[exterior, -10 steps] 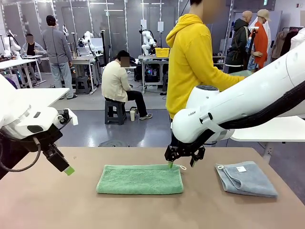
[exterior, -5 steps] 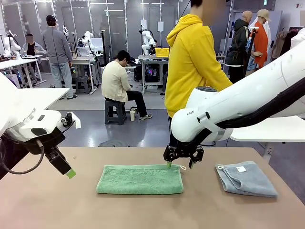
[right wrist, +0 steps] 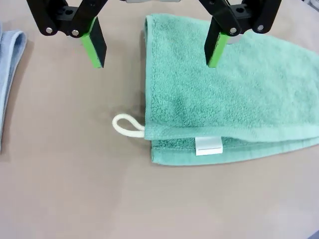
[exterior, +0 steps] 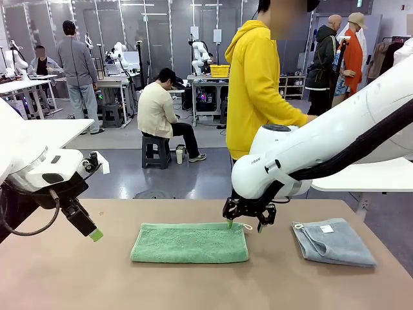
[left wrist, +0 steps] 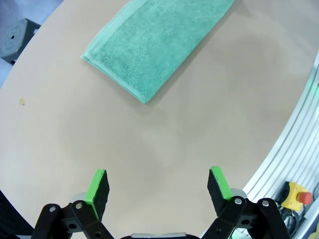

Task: Fold the towels and place them in the basket.
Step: When a person lays out a Towel with hook on the table, fold it in half twice.

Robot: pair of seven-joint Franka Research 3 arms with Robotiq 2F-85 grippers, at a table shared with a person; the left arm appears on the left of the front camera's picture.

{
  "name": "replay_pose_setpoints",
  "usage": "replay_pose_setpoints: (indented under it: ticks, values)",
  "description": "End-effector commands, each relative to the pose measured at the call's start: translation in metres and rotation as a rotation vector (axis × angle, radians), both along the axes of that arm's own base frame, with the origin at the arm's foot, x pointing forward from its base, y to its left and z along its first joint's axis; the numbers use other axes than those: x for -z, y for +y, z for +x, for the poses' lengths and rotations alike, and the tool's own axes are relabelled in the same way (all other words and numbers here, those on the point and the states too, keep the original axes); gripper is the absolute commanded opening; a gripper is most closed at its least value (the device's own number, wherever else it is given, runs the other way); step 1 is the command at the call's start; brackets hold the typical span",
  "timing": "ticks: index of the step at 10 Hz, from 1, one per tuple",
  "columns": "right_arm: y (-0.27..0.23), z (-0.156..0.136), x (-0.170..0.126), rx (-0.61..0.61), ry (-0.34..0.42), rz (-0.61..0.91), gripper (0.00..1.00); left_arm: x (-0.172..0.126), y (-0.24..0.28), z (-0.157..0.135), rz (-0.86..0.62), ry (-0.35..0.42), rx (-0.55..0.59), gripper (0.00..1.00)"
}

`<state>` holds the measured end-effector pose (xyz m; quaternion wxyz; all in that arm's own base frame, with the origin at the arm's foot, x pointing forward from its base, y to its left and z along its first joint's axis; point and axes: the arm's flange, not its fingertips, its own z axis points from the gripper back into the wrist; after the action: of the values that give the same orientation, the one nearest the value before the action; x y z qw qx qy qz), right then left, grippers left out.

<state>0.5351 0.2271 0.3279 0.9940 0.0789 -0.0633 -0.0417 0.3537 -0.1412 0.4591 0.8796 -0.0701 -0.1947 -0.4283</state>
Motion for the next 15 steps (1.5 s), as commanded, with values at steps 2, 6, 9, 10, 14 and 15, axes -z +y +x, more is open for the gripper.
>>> replay_pose_setpoints:
  ticks: [2, 6, 9, 10, 14, 15]
  values:
    - [0.015, 0.011, 0.023, 0.068, -0.006, -0.025, 1.0, 0.0, -0.003, -0.001, 0.016, -0.009, -0.015, 1.0]
    - [0.018, 0.01, 0.035, 0.088, -0.001, -0.037, 1.0, 0.0, -0.003, -0.001, 0.016, -0.009, -0.015, 1.0]
    - [0.02, 0.011, 0.041, 0.075, 0.024, -0.05, 1.0, 0.0, -0.003, -0.001, 0.016, -0.009, -0.015, 1.0]
    - [0.022, 0.012, 0.043, 0.074, 0.028, -0.058, 1.0, 0.0, -0.003, -0.001, 0.016, -0.009, -0.015, 1.0]
    - [0.023, 0.011, 0.042, 0.059, 0.027, -0.053, 0.48, 0.0, -0.003, -0.001, 0.016, -0.009, -0.015, 1.0]
    - [0.023, 0.012, 0.043, 0.061, 0.03, -0.053, 0.15, 0.0, -0.003, -0.001, 0.016, -0.009, -0.015, 1.0]
